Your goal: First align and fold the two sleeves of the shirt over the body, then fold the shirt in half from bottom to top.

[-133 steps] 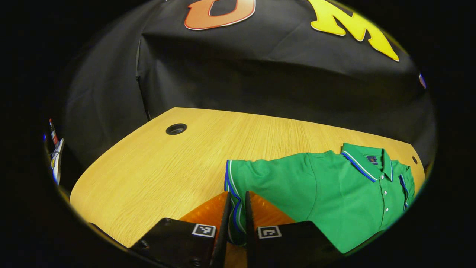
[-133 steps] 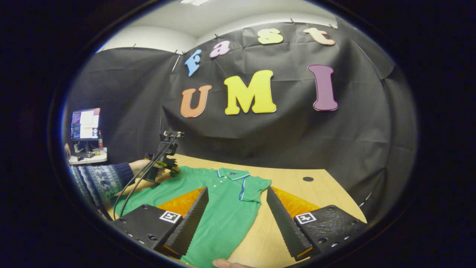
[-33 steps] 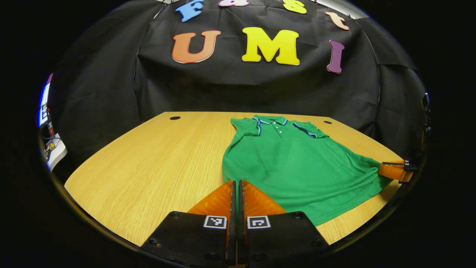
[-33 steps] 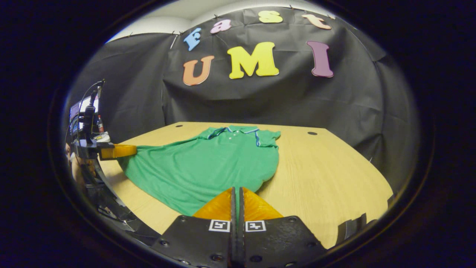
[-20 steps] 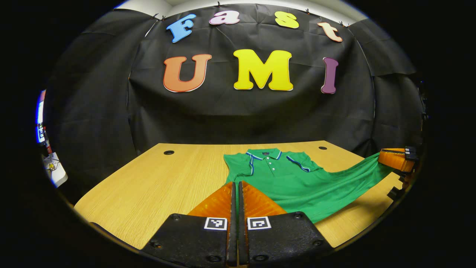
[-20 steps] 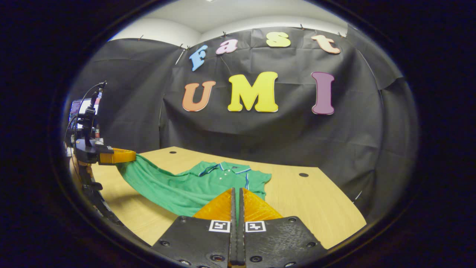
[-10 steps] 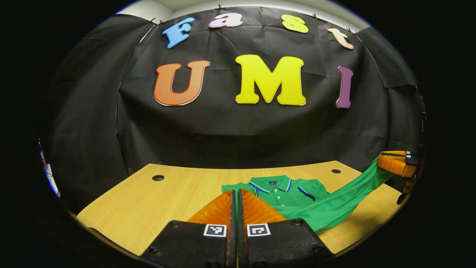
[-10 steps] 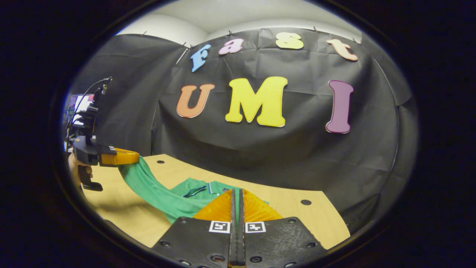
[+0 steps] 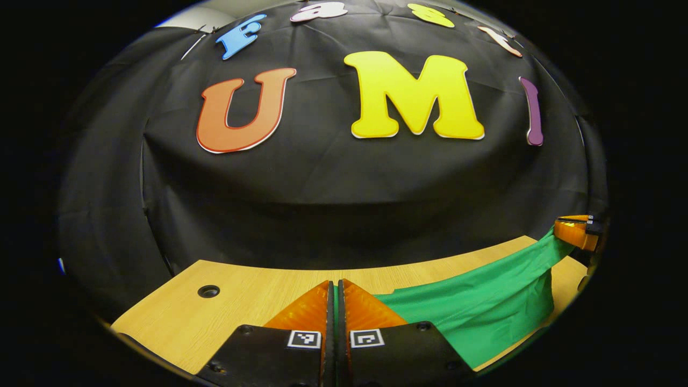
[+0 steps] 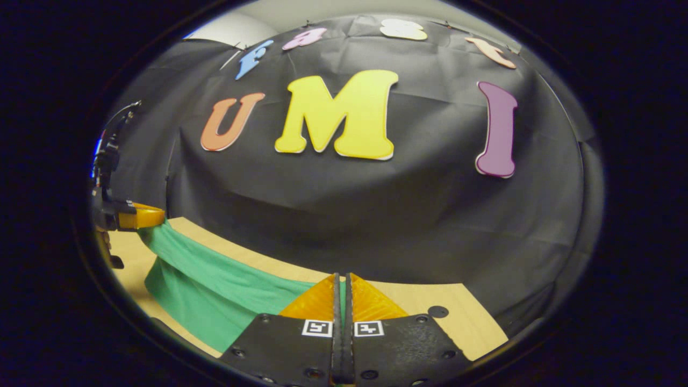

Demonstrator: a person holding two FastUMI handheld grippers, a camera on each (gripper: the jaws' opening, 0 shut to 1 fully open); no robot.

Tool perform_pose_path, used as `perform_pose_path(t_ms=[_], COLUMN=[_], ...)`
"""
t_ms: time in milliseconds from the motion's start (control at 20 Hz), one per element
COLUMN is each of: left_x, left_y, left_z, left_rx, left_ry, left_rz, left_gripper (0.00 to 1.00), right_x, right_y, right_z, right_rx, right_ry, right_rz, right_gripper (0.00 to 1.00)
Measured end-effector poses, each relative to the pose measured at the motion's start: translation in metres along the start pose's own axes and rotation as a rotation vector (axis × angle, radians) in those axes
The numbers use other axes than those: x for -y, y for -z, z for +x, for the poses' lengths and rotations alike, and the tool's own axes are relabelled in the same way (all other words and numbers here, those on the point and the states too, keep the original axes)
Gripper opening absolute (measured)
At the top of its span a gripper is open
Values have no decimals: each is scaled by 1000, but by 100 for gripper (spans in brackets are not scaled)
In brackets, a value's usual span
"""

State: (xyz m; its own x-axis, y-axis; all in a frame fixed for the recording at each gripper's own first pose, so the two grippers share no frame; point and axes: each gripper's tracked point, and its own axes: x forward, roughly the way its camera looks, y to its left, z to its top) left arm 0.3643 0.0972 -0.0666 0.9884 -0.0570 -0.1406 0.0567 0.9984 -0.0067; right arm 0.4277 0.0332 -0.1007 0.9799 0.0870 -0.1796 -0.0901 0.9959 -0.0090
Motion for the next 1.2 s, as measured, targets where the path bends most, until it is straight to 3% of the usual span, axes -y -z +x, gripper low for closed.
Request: perform_pose_path(t_ms=[300, 650, 700, 750, 850, 900, 1000, 1200], left_x=[10, 13, 10, 4, 3, 9, 6, 4], left_y=[32, 48, 50, 50, 51, 53, 50, 43], left_z=[63, 75, 74, 74, 74, 67, 61, 39], left_rx=[-30, -49, -54, -51, -46, -53, -57, -69], left_ry=[26, 22, 10, -23, -22, -2, -11, -38], left_rz=[26, 21, 23, 26, 0, -24, -43, -54], left_gripper=[7, 9, 11, 13, 71, 100, 100, 100], right_x=[4, -2, -3, -2, 6, 3, -4, 2], right_y=[38, 76, 77, 79, 77, 77, 72, 57], right_z=[68, 88, 89, 87, 80, 78, 70, 42], right_rx=[-46, -99, -111, -113, -119, -123, -122, -116], right_ry=[60, 66, 70, 74, 126, 114, 80, 93], right_rz=[-44, -53, -42, -49, -104, -110, -81, -71], right_gripper=[0, 3, 5, 35, 94, 95, 95, 95])
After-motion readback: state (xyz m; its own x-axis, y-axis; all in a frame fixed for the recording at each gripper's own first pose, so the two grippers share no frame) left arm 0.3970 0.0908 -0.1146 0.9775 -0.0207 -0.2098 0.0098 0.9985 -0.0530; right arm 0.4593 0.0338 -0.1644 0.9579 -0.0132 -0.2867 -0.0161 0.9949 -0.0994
